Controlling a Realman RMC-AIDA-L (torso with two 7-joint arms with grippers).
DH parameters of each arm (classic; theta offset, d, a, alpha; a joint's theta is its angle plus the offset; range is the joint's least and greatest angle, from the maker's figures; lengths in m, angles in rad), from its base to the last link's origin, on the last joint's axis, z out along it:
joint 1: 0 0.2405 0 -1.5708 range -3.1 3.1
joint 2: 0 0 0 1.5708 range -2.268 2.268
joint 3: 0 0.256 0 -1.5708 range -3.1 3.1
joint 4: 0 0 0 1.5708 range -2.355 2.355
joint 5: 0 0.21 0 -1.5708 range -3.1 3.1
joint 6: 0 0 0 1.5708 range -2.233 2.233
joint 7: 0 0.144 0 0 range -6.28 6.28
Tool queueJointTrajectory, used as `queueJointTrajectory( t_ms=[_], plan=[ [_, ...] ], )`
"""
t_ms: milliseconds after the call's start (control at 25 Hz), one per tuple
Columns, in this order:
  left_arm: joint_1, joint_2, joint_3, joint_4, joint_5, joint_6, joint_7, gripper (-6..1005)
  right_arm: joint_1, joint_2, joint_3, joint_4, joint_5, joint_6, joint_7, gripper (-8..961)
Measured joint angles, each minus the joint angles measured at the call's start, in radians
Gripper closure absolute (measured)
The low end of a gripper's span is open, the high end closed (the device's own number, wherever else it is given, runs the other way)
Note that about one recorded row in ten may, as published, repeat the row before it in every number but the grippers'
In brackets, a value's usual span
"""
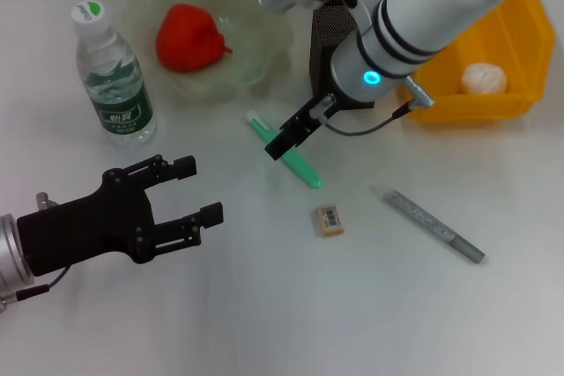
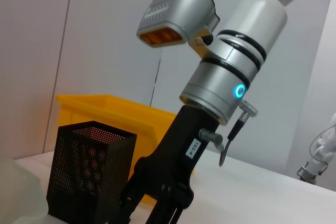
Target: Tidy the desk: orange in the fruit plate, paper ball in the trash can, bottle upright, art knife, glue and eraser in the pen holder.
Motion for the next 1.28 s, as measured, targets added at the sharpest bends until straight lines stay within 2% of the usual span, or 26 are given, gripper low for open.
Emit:
queueJointTrajectory(
  t_ms=[560,1200,1280],
  plan=[
    [0.000,0.000,0.000,0.008,0.000,0.000,-0.004,212,-0.027,0.000,-0.179,-0.029,0.051,0.106,-0.002,387],
    [-0.010,0.000,-0.006,0.011,0.000,0.000,-0.002,213,-0.037,0.000,-0.218,-0.028,0.051,0.137,-0.003,398],
    [-0.011,0.000,-0.006,0.011,0.000,0.000,-0.002,213,-0.038,0.000,-0.221,-0.027,0.051,0.137,-0.006,436]
  ],
)
